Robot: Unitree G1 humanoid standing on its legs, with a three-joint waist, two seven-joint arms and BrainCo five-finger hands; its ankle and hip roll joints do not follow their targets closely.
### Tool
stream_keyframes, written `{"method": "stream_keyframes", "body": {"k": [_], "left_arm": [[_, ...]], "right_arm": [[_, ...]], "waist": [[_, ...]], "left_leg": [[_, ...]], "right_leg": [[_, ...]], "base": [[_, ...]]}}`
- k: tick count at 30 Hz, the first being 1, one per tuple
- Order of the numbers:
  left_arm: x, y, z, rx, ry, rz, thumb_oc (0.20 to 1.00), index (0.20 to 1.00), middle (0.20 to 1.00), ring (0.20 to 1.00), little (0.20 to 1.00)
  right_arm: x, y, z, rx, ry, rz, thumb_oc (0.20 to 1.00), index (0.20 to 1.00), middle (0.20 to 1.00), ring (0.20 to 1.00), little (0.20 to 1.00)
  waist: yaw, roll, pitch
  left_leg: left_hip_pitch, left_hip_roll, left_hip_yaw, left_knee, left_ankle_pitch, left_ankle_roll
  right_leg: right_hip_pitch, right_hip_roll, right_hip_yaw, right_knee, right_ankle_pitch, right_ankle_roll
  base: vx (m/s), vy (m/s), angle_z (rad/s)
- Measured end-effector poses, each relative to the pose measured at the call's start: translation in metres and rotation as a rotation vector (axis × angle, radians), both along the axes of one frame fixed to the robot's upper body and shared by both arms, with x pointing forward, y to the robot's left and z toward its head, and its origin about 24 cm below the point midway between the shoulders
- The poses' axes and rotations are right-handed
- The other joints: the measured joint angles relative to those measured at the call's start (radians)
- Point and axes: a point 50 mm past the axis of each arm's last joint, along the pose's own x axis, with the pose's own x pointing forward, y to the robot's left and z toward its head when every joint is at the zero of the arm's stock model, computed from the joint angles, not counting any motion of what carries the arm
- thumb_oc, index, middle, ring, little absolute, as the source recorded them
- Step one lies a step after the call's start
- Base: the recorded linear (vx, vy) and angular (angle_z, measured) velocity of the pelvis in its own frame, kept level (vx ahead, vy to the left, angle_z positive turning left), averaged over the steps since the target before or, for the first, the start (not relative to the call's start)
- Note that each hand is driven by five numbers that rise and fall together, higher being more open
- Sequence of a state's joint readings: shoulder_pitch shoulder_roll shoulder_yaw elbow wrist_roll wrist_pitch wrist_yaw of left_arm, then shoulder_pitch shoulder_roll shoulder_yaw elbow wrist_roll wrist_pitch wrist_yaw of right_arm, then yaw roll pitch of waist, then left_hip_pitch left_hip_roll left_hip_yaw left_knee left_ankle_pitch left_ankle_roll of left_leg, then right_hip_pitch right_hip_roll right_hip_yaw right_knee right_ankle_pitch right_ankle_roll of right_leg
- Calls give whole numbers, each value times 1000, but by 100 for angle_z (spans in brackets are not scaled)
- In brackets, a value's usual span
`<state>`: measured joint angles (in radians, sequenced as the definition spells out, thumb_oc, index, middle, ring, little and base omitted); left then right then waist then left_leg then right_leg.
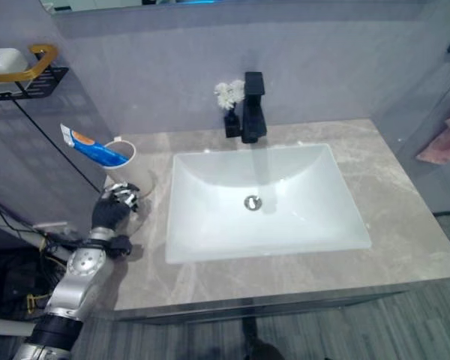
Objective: Put brush and paste in cup on sink, flatten towel.
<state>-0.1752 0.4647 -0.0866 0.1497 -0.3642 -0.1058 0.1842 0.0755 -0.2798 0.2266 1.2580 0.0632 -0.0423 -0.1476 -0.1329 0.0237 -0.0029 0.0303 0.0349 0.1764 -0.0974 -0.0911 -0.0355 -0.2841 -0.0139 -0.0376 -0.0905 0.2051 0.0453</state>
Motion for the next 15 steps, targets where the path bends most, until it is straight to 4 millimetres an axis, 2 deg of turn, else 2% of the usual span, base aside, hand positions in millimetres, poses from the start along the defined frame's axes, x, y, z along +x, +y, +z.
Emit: {"method": "stream_keyframes", "body": {"k": [15], "left_arm": [[3,2,9,19,-39,12,200,200,200,200,200]], "right_arm": [[9,3,1,25,-32,14,1000,1000,1000,1000,1000]], "waist": [[-5,-12,28]], "left_leg": [[-19,3,-2,3,0,-1]], "right_leg": [[-18,2,-3,-3,0,-2]], "base": [[0,0,0]]}}
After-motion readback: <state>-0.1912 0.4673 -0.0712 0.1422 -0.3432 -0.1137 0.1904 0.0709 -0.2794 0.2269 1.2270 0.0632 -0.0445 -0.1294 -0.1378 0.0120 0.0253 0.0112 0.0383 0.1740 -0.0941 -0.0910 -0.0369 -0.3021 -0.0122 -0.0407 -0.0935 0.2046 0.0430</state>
